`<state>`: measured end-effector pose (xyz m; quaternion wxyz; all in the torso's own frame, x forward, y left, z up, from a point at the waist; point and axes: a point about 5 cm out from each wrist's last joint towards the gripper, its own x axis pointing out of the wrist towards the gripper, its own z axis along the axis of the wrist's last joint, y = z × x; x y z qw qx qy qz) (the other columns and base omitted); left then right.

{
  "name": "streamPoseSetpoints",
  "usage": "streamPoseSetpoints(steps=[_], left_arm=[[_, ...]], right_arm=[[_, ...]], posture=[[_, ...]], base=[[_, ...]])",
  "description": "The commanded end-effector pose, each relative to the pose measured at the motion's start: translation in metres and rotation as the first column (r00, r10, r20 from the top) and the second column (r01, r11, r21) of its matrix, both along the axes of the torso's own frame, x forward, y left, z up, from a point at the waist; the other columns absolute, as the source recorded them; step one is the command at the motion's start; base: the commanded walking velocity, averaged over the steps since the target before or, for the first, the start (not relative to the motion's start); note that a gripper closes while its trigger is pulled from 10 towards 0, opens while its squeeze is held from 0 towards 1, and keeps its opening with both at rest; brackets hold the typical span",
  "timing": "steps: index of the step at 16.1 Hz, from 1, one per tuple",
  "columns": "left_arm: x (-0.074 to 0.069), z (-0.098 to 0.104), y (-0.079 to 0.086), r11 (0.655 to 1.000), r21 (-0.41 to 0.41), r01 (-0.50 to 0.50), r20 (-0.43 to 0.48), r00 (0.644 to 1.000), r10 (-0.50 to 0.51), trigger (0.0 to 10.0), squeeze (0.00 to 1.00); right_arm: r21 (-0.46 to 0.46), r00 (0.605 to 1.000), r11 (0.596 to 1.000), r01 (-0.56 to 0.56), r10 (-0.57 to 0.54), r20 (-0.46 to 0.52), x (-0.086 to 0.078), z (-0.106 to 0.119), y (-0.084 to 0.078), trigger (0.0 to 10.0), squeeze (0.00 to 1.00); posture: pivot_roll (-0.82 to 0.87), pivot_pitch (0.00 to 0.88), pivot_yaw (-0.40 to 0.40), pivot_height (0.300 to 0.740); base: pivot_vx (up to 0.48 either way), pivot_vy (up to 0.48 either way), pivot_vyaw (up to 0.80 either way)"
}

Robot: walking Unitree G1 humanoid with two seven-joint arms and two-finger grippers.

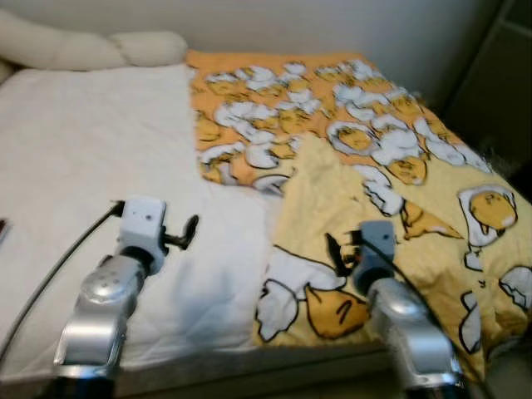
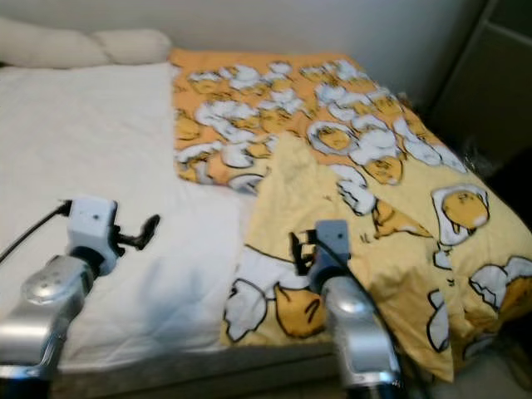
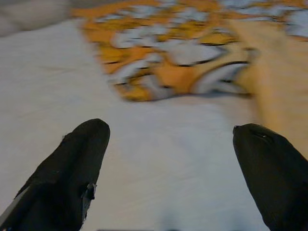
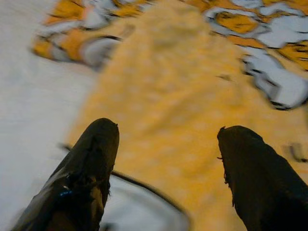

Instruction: Clean up the room

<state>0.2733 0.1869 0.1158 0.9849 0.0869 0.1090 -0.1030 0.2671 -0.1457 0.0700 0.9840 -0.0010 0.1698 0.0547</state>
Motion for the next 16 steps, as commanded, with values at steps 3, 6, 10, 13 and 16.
streamPoseSetpoints(steps=[3, 6, 10, 13, 16], left_arm=[[-0.001, 0.004, 0.0, 1.0, 0.015, 0.019, 0.012, 1.0, -0.019, 10.0, 0.48], [-0.004, 0.004, -0.002, 0.998, 0.036, 0.05, -0.002, 0.999, -0.05, 10.0, 0.48], [-0.013, 0.003, -0.002, 0.989, 0.069, 0.135, -0.039, 0.99, -0.132, 10.0, 0.48], [-0.016, 0.004, -0.001, 0.971, 0.101, 0.218, -0.079, 0.974, -0.211, 10.0, 0.48], [-0.021, 0.006, 0.001, 0.93, 0.123, 0.347, -0.144, 0.933, -0.33, 10.0, 0.48]], right_arm=[[0.043, 1.0, 0.999, -0.01, 0.01, 0.005, 0.0, 0.005, 0.004, 10.0, 0.0], [0.073, 0.999, 0.996, -0.053, 0.053, -0.003, -0.004, 0.004, 0.004, 10.0, 0.08], [0.111, 0.984, 0.978, -0.178, 0.178, 0.01, 0.002, 0.008, 0.011, 10.0, 1.0], [0.078, 0.954, 0.955, -0.287, 0.292, -0.073, 0.019, 0.003, 0.022, 10.0, 1.0], [0.071, 0.922, 0.942, -0.329, 0.336, -0.192, 0.04, -0.014, 0.042, 10.0, 1.0]], posture=[[0.02, 0.0, -0.027, 0.74], [0.01, 0.0, -0.02, 0.74], [0.03, 0.0, -0.023, 0.74], [0.04, 0.0, -0.02, 0.74], [0.04, 0.0, 0.005, 0.74]], base=[[0.215, 0.0, 0.27], [0.0, 0.0, 0.0], [0.0, 0.0, 0.0], [0.0, 0.0, 0.0], [0.0, 0.0, 0.0]])
